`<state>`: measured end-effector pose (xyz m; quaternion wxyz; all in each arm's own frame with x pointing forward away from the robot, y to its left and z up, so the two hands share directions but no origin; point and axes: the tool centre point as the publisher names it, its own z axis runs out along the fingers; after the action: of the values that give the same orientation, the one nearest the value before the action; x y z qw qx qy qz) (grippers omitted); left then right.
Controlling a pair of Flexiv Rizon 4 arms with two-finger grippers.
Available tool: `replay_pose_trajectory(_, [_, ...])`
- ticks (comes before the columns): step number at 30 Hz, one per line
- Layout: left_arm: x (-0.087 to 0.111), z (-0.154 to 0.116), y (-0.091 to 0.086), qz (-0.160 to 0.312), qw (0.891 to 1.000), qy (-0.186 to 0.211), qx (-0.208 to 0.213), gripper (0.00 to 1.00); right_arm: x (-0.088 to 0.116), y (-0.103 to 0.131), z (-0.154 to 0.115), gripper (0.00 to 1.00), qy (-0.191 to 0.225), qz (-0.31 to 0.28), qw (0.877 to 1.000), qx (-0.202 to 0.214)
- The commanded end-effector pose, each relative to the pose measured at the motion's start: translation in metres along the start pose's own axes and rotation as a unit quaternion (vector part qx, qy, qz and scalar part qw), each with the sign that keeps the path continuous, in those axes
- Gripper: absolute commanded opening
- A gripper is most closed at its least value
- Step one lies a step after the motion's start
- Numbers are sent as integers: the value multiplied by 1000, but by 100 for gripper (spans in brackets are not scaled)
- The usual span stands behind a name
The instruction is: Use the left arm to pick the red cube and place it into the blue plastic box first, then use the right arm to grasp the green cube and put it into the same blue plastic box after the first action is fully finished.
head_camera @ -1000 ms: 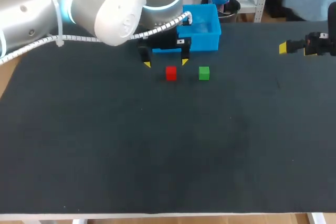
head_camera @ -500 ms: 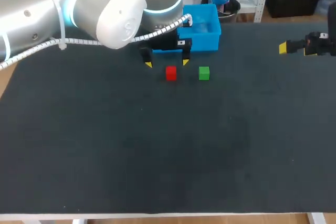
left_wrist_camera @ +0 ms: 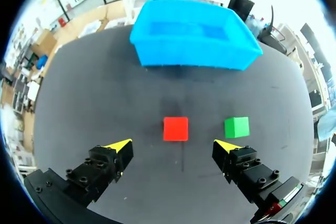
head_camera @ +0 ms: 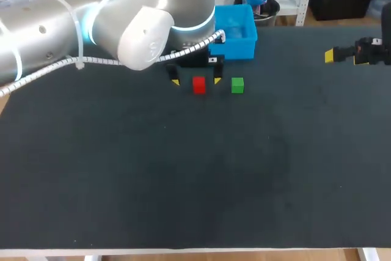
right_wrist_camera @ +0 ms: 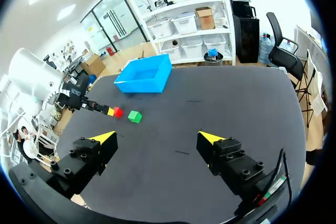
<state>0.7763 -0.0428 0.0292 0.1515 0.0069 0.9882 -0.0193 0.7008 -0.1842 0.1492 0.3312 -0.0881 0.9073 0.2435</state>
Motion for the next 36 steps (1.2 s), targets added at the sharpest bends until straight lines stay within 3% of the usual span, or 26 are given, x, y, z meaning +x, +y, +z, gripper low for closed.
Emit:
replay_pose_trajectory(1, [-4,11,-5,-2,1000,4,0,100,0,0,0,100,0,0,1000,0])
replay_pose_trajectory(15, [-9,24,-2,-20,1000,3,4,100,0,0,0,100,0,0,1000,0])
replay_pose_trajectory(36, [0,40,-2,-18,1000,16,1,100,0,0,0,100,0,0,1000,0])
